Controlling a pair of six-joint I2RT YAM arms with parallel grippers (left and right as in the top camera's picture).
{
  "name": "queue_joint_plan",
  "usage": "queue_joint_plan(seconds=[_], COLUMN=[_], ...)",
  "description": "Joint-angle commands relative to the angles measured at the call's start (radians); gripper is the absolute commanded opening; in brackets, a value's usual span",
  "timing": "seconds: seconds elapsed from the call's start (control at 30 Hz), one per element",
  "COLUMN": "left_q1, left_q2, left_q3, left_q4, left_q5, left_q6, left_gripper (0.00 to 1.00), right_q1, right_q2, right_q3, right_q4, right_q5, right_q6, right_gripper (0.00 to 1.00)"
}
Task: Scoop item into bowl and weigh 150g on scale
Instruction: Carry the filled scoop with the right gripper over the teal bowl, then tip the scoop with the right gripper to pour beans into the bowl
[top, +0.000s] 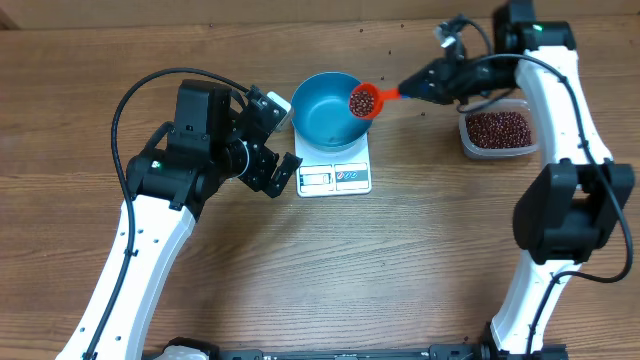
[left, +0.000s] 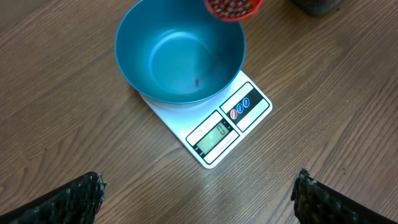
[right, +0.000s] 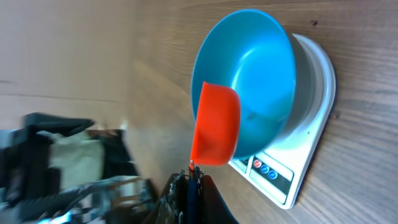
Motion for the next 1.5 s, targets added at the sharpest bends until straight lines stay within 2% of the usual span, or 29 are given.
queue_joint_plan(seconds=[0.0,0.3,0.6,0.83,1.47], left_q1=[0.005,0.005,0.005,0.005,0.005], left_q2=[0.005,0.005,0.005,0.005,0.005], left_q3=[-0.004,-0.004,-0.004,-0.004,-0.004], left_q4=[0.003,0.003,0.003,0.003,0.003], left_q5=[0.008,0.008,0.008,0.008,0.008], left_q6=[-0.006,-0.006,-0.006,-0.006,-0.006], left_gripper=[1.00,1.00,1.00,1.00,0.99], right_q1=[0.072,0.288,0.463,0.512,0.537], right_q2=[0.008,0.008,0.008,0.008,-0.018], right_q3=[0.112,0.282,0.288,0.294,0.296], right_q4=[0.002,-0.051,-0.053,-0.036,-0.006], right_q5=[0.224,0.767,1.128,1.154,1.213], right_q6=[0.113,0.221,0.270,0.273,0.295], right_gripper=[0.04,0.04,0.04,0.04,0.04])
